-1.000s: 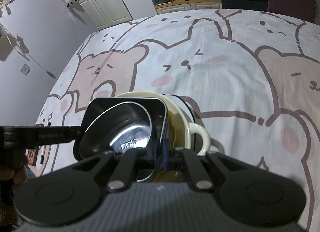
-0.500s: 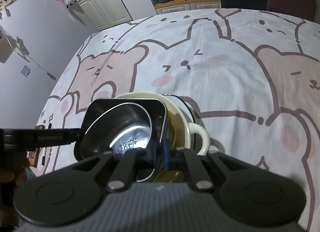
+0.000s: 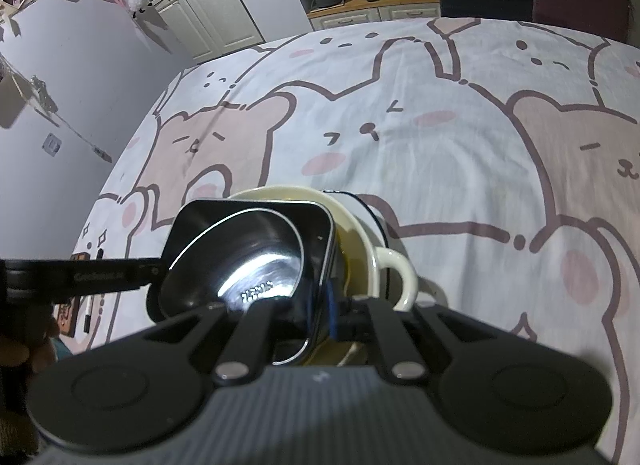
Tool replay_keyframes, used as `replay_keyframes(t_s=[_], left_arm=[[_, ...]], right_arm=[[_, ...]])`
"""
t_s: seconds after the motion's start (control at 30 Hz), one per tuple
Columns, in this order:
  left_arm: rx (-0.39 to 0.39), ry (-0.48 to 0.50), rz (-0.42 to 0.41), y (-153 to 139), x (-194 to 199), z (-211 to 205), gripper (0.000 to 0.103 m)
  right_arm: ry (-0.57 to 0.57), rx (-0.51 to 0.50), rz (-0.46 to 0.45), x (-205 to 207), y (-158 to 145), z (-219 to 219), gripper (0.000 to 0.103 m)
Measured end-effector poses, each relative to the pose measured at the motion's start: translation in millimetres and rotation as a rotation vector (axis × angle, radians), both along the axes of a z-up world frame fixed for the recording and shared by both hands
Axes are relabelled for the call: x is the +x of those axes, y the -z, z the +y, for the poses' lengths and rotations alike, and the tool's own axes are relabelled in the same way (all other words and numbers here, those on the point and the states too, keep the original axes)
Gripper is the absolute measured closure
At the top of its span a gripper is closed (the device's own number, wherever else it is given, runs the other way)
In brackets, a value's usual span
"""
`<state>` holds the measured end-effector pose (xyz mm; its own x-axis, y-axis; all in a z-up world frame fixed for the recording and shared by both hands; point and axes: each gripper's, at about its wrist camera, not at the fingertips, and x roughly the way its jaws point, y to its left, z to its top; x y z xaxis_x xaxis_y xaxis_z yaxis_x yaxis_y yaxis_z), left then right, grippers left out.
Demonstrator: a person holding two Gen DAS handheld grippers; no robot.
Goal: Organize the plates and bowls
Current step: 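Lower the steel stack into the cream bowl, adjusting its position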
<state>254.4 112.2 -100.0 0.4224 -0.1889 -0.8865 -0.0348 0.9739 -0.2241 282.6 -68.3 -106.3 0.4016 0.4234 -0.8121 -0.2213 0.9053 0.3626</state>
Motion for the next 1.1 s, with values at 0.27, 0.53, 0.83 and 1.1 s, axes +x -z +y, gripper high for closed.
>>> replay_keyframes(t_s=[0.27, 0.53, 0.83, 1.1], left_arm=[[-0.002, -0.003, -0.006, -4.3, -2.6, -0.1, 0.096], [0.0, -0.005, -0.008, -5.0, -3.4, -0.9, 0.096], [0.018, 0.012, -0.005, -4.2, -3.0, -1.9, 0.098], [0.025, 0.018, 0.01, 0.7, -0.6, -2.5, 0.1]], right_arm=[[0.0, 0.005, -0.001, -0.3, -1.2, 0.3, 0.092], [0.0, 0.006, -0.006, -1.5, -2.7, 0.0, 0.092], [0.001, 0.006, -0.007, -1.6, -2.8, -0.1, 0.092], [-0.014, 0.001, 0.008, -1.0, -0.3, 3.8, 0.092]])
